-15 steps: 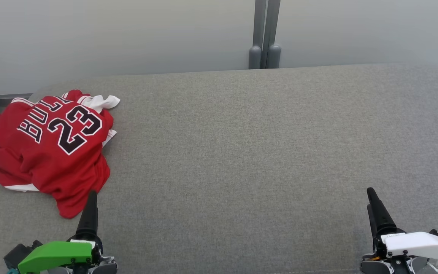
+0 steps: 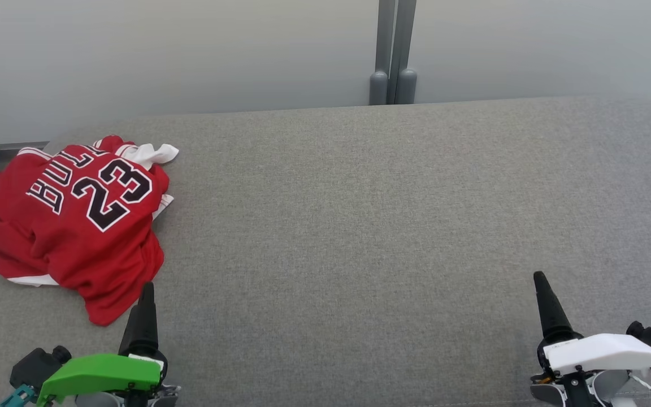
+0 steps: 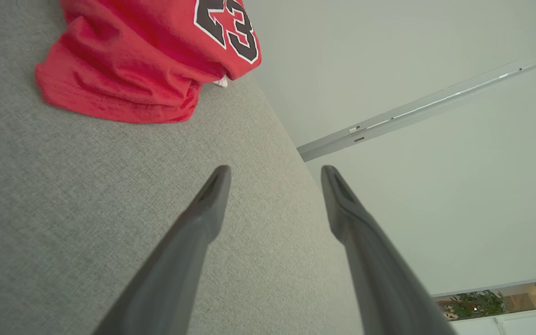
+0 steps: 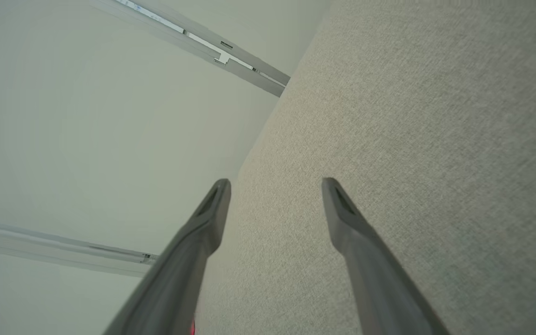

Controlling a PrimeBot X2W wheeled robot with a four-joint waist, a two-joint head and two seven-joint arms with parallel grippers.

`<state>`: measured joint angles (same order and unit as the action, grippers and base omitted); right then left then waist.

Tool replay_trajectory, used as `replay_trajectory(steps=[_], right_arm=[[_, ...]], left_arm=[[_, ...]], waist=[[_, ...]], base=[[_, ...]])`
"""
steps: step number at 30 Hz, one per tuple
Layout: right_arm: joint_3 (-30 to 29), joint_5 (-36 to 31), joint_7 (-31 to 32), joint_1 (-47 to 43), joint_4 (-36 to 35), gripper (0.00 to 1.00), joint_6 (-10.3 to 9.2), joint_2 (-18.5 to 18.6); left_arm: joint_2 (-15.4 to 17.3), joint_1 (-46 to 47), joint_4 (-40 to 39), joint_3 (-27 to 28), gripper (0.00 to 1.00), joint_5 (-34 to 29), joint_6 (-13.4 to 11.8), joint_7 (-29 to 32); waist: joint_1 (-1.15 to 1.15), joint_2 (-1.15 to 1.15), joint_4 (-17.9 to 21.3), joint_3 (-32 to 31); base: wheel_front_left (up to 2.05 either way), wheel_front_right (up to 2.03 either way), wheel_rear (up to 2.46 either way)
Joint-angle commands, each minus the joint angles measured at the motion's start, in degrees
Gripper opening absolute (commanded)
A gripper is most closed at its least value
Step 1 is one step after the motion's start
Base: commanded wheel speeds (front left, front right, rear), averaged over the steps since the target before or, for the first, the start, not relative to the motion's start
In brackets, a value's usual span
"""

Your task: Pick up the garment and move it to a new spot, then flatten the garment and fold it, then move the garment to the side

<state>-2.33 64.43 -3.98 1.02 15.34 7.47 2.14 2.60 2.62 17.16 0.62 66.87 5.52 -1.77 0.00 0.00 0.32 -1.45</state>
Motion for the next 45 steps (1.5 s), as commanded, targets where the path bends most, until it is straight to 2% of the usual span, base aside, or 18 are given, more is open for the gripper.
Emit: replay_trajectory(steps=[1, 6, 23, 32, 45], right_arm=[[0.3, -3.3, -0.6, 1.7, -0.1, 1.0, 0.02, 0.4], [1.9, -10.0, -1.5, 2.7, 2.1, 1.0, 0.02, 0.4], [2.8, -29.2, -2.3, 5.2, 5.6, 1.0, 0.02, 0.6], [3.7, -38.6, -1.3, 5.5, 6.0, 1.0, 0.02, 0.6], [4.6, -46.9, -1.2, 5.7, 5.8, 1.0, 0.02, 0.7]], left_arm=[[0.6, 0.5, -1.0, -0.2, 1.0, -2.6, -0.1, -0.7], [1.1, 0.6, -1.3, -1.2, 1.0, -8.7, -0.2, -1.7], [2.5, 1.3, 1.5, -3.9, 1.0, -25.6, -4.0, -4.4], [3.7, 2.4, 2.8, -5.6, 1.0, -31.8, -5.1, -4.7], [4.7, 3.1, 3.9, -6.4, 1.0, -37.7, -6.1, -6.6]], waist=[[0.0, 0.0, 0.0, 0.0], [0.0, 0.0, 0.0, -0.2], [0.0, 0.0, 0.0, -0.9], [0.0, 0.0, 0.0, -1.3], [0.0, 0.0, 0.0, -1.8]], base=[[0.0, 0.0, 0.0], [0.0, 0.0, 0.0], [0.0, 0.0, 0.0], [0.0, 0.0, 0.0], [0.0, 0.0, 0.0]])
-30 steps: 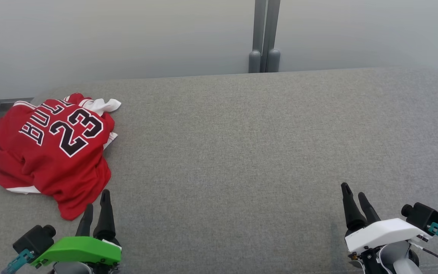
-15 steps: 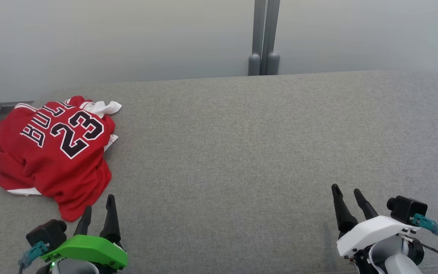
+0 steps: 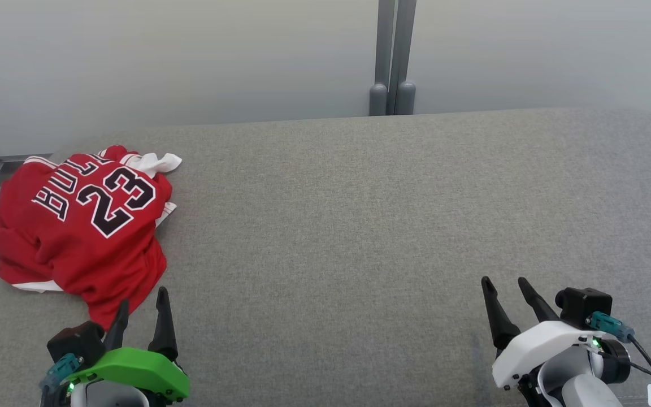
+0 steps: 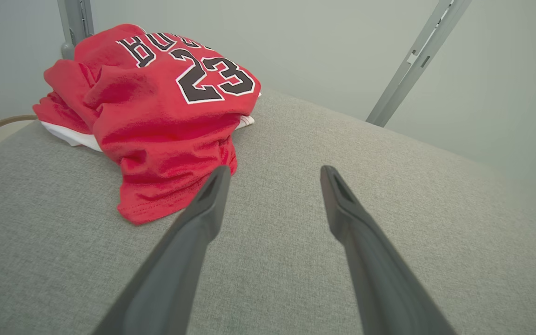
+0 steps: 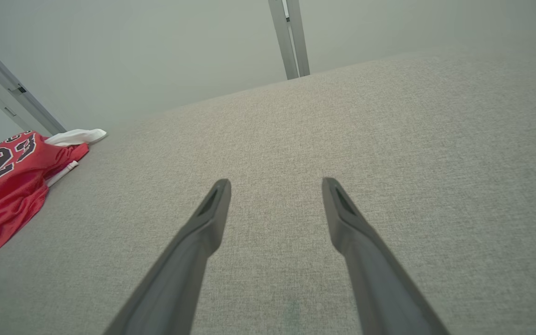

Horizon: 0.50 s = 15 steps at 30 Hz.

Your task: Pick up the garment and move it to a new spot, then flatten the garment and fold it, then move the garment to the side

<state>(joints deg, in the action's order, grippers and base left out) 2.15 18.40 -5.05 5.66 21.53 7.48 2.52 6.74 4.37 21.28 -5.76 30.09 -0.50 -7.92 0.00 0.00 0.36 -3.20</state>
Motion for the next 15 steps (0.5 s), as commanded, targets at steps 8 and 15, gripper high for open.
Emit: replay_trajectory(steps=[8, 15], right_arm=[[0.1, -4.6, -0.2, 0.8, 0.1, 1.0, 0.01, 0.3], [0.8, -7.8, -0.5, 0.9, 0.9, 1.0, 0.02, 0.4]], left_arm=[[1.1, 1.5, 0.6, -0.8, 1.0, -4.1, -0.5, -1.3], [1.1, 1.6, 1.6, -0.9, 1.0, -5.6, -0.7, -1.3]], waist=[[0.0, 0.0, 0.1, -0.5], [0.0, 0.0, 0.3, -1.0]], base=[[0.0, 0.0, 0.0], [0.0, 0.0, 0.0]])
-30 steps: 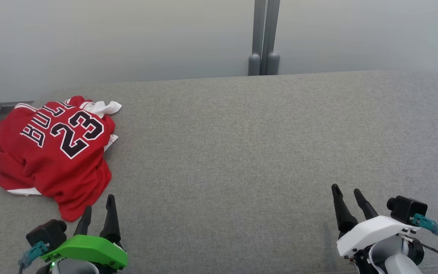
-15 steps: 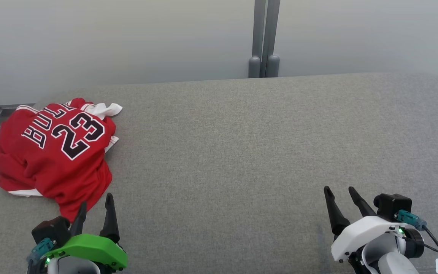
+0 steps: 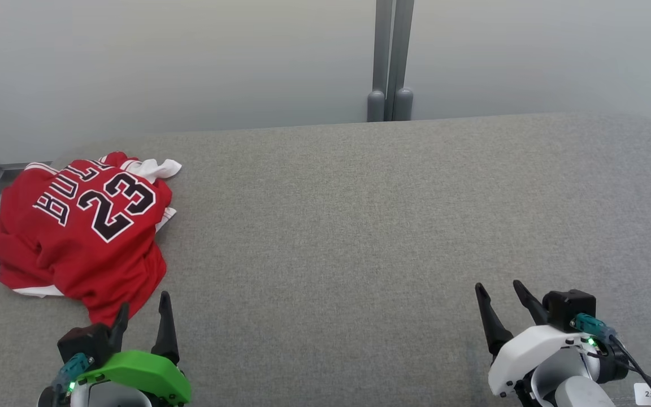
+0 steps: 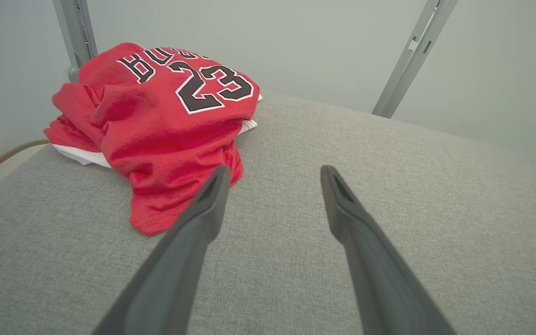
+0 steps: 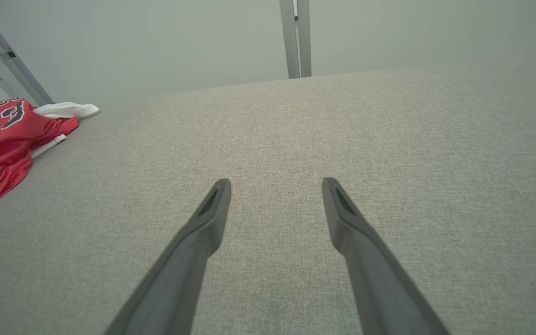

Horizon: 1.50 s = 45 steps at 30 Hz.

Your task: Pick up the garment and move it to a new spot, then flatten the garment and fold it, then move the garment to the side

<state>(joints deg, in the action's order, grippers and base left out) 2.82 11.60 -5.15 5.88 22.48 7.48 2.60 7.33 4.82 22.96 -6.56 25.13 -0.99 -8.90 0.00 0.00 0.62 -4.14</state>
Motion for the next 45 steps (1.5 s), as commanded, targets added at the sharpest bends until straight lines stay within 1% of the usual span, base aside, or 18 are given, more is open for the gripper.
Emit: replay_trajectory(steps=[1, 7, 27, 40, 45], right_arm=[[0.2, -1.4, -0.5, 0.7, 0.1, 1.0, 0.02, 0.3], [0.8, -4.0, -0.8, 0.7, 0.8, 1.0, 0.02, 0.3], [1.9, -12.7, -1.8, 1.5, 2.5, 1.0, 0.01, 0.4], [1.4, -12.7, -1.7, 1.3, 2.4, 1.0, 0.01, 0.4], [1.0, -12.4, -2.0, 0.9, 2.3, 1.0, 0.01, 0.4]], left_arm=[[0.7, 1.3, 0.1, -0.2, 1.0, -1.1, -0.2, -0.3], [1.0, 1.2, 0.9, -0.5, 1.0, -2.8, -0.7, 1.0], [2.1, 0.4, 1.3, -1.7, 1.0, -8.5, -2.6, -0.4], [2.4, 0.5, 1.4, -2.1, 1.0, -7.5, -3.0, -0.1], [2.3, 1.0, 1.4, -2.2, 1.0, -7.1, -3.2, -0.1]], waist=[[0.0, 0.0, 0.0, -0.1], [0.0, 0.0, 0.1, -0.4], [0.0, 0.0, 0.2, -1.0], [0.0, 0.0, -0.2, -0.7], [0.0, 0.0, -1.4, -0.6]], base=[[0.0, 0.0, 0.0], [0.0, 0.0, 0.0], [0.0, 0.0, 0.0], [0.0, 0.0, 0.0], [0.0, 0.0, 0.0]])
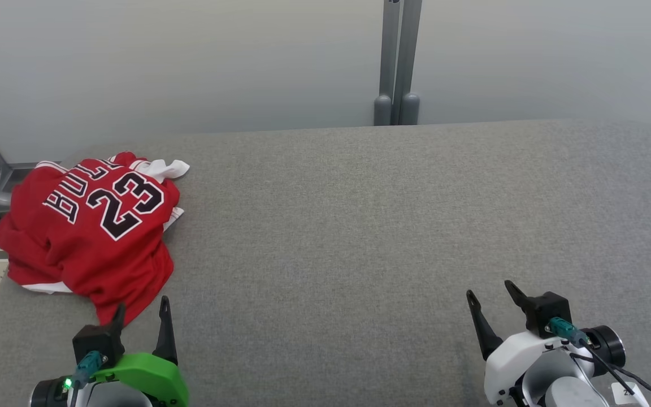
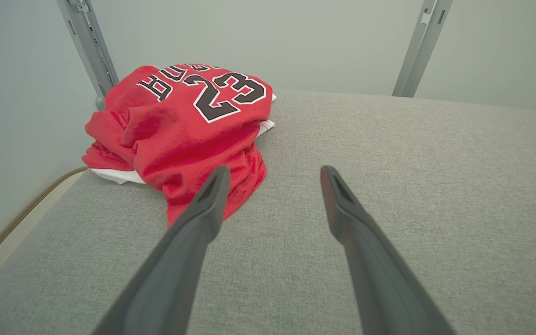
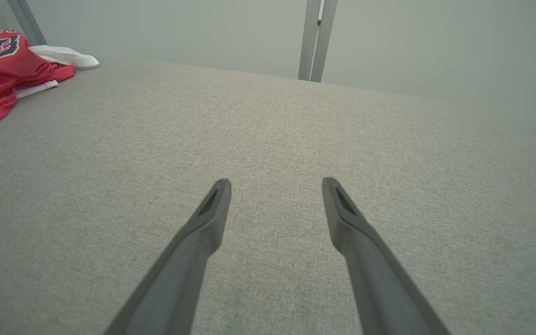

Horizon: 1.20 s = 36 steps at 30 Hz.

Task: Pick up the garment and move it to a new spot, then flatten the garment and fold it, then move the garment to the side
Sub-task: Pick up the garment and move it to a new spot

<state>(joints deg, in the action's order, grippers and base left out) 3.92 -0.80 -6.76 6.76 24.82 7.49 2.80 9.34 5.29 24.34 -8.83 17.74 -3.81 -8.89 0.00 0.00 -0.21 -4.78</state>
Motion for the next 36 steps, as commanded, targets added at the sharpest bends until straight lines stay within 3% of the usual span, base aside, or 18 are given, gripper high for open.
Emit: replay_trajectory(steps=[1, 25, 36], right_arm=[[-0.2, 0.0, -0.4, -0.1, -0.1, 1.0, 0.0, 0.2], [1.1, 3.2, -2.7, 0.6, 1.8, 1.0, 0.0, 0.2], [1.7, 3.8, -3.5, 0.7, 3.1, 1.0, 0.0, 0.2]], left_arm=[[0.2, 0.6, 0.0, 0.1, 1.0, 0.3, -0.4, -0.2], [2.6, -1.4, -2.4, -0.7, 1.0, 0.9, -1.2, 2.1], [3.3, -2.2, -3.8, -1.2, 1.0, 1.1, -1.6, 3.0]], waist=[[0.0, 0.0, -1.0, 0.1], [0.0, 0.0, -15.8, -0.1], [0.0, 0.0, -18.4, 0.0]], base=[[0.0, 0.0, 0.0], [0.0, 0.0, 0.0], [0.0, 0.0, 0.0]])
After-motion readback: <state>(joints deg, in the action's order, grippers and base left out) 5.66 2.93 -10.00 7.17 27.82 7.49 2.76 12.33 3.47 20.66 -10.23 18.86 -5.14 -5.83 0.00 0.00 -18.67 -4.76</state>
